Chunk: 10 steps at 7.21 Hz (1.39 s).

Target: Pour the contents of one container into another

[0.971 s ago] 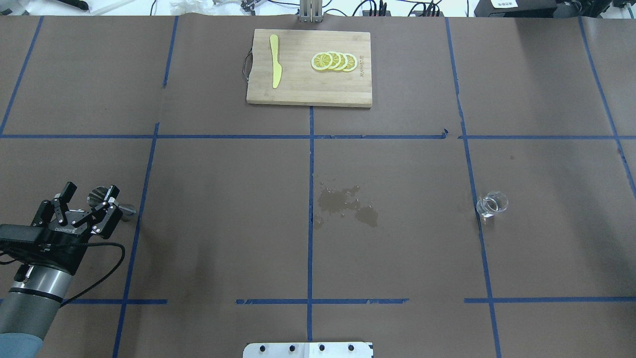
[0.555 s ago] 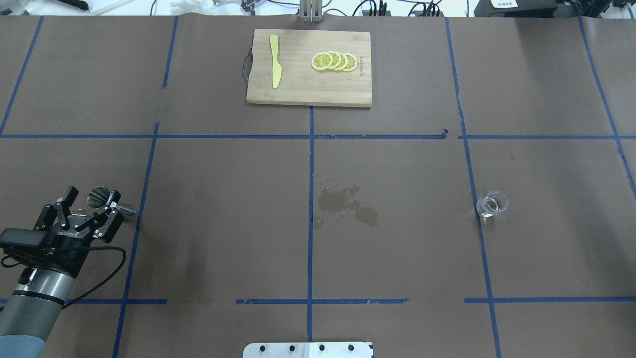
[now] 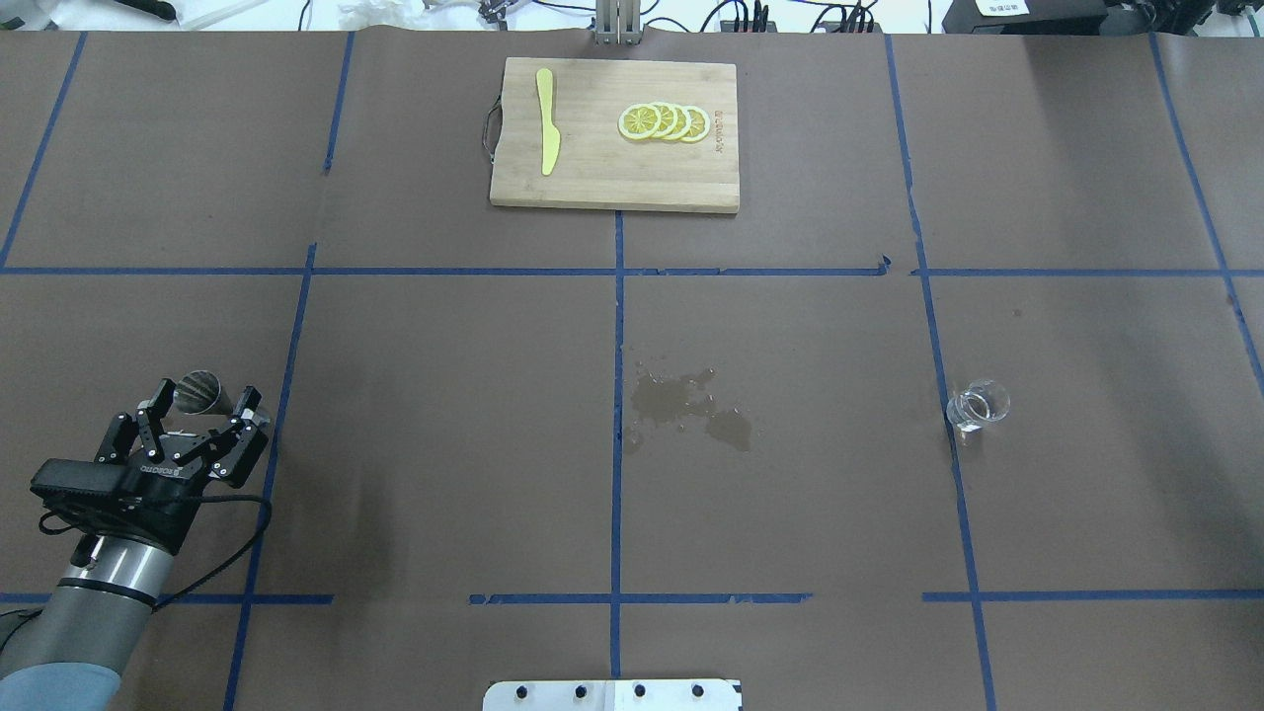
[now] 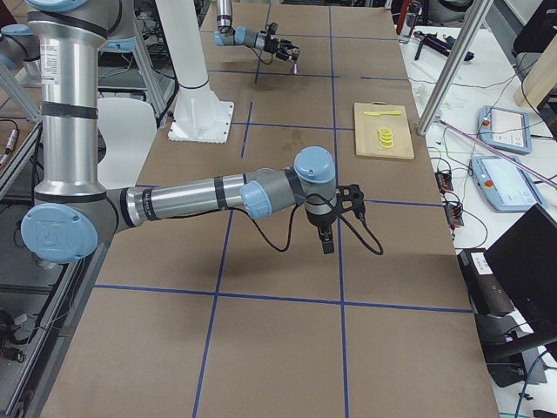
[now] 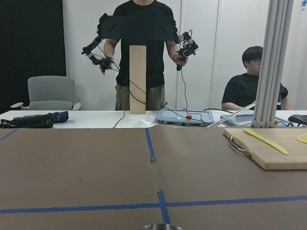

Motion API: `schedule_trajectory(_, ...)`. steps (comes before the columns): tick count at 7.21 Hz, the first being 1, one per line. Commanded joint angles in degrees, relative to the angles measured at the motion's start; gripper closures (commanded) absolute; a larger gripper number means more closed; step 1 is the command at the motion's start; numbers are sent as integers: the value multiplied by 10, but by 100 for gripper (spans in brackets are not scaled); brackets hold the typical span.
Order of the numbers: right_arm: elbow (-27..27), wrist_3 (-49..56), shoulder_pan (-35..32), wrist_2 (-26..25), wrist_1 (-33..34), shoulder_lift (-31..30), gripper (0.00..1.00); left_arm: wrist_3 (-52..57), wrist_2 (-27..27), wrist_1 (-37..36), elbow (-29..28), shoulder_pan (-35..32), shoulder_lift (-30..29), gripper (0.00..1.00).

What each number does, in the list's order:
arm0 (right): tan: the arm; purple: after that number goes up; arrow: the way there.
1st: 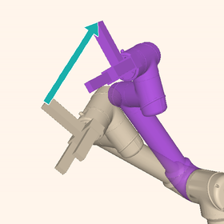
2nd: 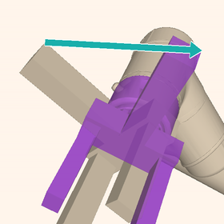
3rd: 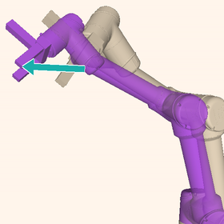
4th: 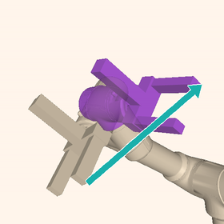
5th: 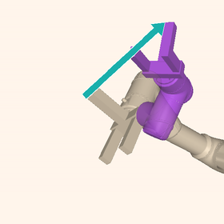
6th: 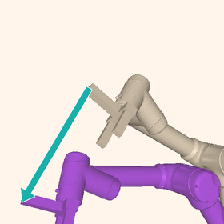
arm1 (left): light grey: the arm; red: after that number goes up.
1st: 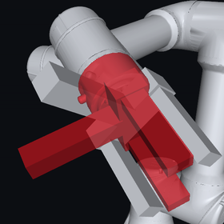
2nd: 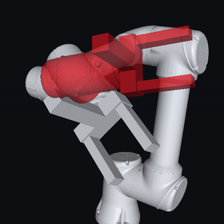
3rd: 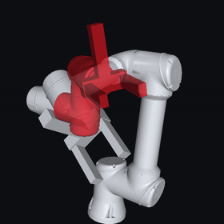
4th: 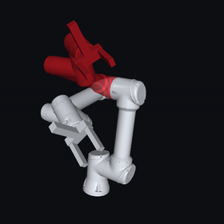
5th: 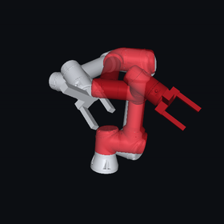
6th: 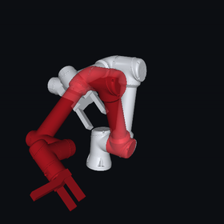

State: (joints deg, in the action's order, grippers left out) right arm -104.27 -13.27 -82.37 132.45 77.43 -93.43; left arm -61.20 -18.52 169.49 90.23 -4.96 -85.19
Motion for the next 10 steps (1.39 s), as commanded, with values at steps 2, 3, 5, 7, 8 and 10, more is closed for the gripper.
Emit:
schedule_trajectory(2,-1,0,-1,0,0,0,0,-2,-1,19,-26,3,-6,0)
schedule_trajectory(3,0,0,-1,0,0,0,0,-2,-1,19,-43,3,-21,0)
schedule_trajectory(5,0,0,-1,0,0,0,0,-3,-5,19,-58,3,-30,0)
schedule_trajectory(7,-1,0,-1,0,0,0,0,-15,-11,19,-62,4,-30,1)
schedule_trajectory(8,-1,0,-1,0,0,0,0,-19,-11,19,-66,4,-30,1)
schedule_trajectory(10,-1,0,-1,0,0,0,0,-27,-12,19,-66,4,-30,1)
